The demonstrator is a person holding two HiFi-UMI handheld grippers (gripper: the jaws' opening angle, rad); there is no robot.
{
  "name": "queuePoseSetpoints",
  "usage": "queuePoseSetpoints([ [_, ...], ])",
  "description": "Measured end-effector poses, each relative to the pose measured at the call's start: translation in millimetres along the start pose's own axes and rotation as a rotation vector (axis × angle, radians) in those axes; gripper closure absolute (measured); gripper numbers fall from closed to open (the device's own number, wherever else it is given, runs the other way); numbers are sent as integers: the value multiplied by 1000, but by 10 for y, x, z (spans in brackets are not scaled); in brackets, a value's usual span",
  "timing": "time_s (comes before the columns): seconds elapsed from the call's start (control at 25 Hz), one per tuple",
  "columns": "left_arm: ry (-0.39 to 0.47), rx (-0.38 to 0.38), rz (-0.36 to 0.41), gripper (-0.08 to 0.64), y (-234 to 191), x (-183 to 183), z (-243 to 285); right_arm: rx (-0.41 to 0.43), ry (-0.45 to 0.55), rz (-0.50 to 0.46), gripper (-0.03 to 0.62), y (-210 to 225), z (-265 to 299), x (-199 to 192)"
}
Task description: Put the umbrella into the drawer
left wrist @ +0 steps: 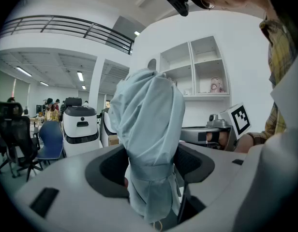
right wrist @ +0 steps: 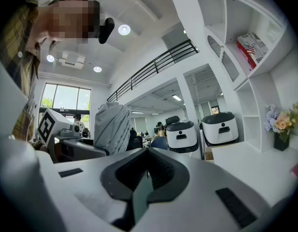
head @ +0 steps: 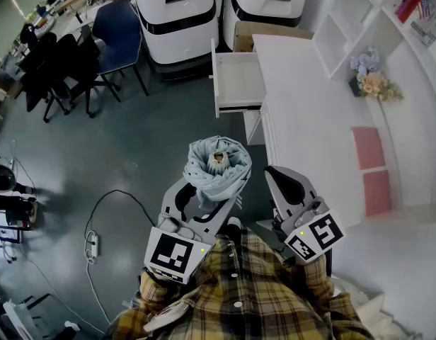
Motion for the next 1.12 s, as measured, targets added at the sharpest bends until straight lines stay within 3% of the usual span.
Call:
queuePoseSetpoints([
  [0.32, -3, 23, -20, 258, 78, 20, 61, -1, -37, -51, 577, 35, -64, -5],
  [0.72, -2, 71, -52, 258, 258, -13, 118, 55, -28, -49, 577, 202, -121, -70],
  [1.12, 6, 91, -59, 258, 47, -33, 115, 75, -27, -38, 577, 182, 98, -78],
])
Point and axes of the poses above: the fingertips, and each gripper's own axes: z forward along the fingers, y to its right, x out of its top, the point moved 6 cm from there along -z, backward along the fingers, and after that the axes turned 14 degrees about -y, right-handed, at the moved point
